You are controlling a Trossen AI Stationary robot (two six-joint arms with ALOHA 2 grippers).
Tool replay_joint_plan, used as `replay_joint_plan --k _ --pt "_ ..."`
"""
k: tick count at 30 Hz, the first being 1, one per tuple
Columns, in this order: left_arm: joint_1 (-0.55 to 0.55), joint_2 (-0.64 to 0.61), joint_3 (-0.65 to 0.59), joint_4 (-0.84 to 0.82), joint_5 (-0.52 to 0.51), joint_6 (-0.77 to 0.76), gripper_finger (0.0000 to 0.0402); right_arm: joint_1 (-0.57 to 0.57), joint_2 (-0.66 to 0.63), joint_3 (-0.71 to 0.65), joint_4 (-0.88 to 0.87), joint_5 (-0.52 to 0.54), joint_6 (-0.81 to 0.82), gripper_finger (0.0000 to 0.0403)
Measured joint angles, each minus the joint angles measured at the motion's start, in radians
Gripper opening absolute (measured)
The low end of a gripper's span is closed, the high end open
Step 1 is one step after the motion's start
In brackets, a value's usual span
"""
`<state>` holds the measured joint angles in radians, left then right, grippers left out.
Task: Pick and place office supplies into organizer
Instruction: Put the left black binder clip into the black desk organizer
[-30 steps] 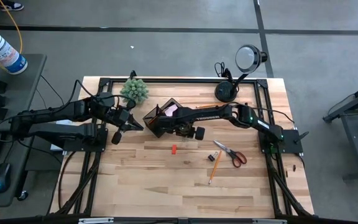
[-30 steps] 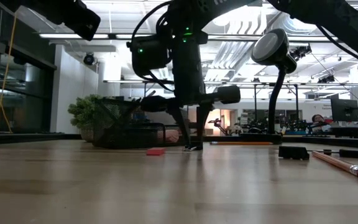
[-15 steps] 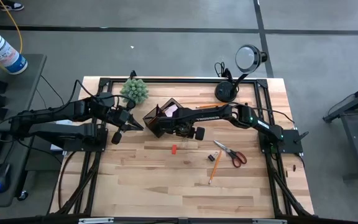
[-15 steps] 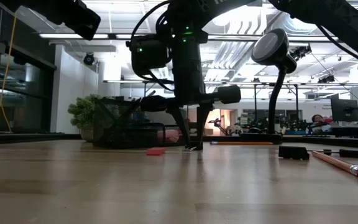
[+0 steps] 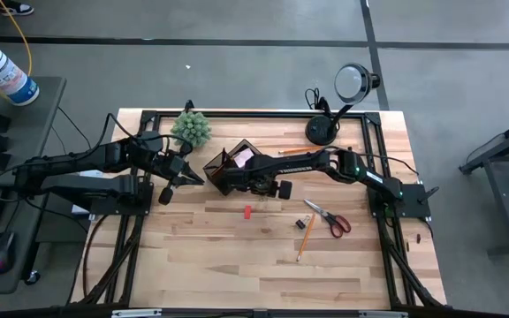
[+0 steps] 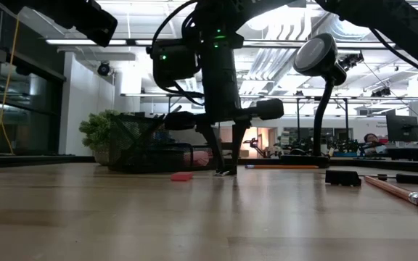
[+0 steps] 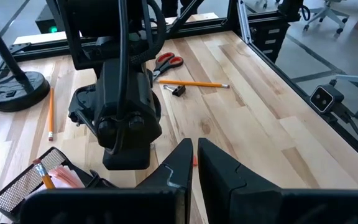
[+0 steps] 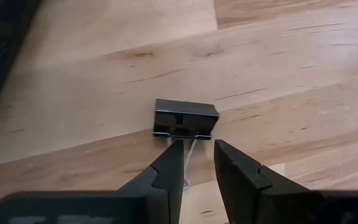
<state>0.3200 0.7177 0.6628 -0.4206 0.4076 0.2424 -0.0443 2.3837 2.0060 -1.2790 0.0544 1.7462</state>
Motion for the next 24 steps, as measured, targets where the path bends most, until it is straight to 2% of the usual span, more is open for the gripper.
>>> replay_joint_plan --k 17,24 --pt "0.0 0.0 0.0 0.002 0.0 0.0 0.0014 0.006 0.0 0.0 0.005 0.008 -0.004 0.0083" --pt "0.0 0.0 0.0 0.002 -0.001 0.0 0.0014 0.022 0.0 -0.056 0.081 -0.006 0.005 0.0083"
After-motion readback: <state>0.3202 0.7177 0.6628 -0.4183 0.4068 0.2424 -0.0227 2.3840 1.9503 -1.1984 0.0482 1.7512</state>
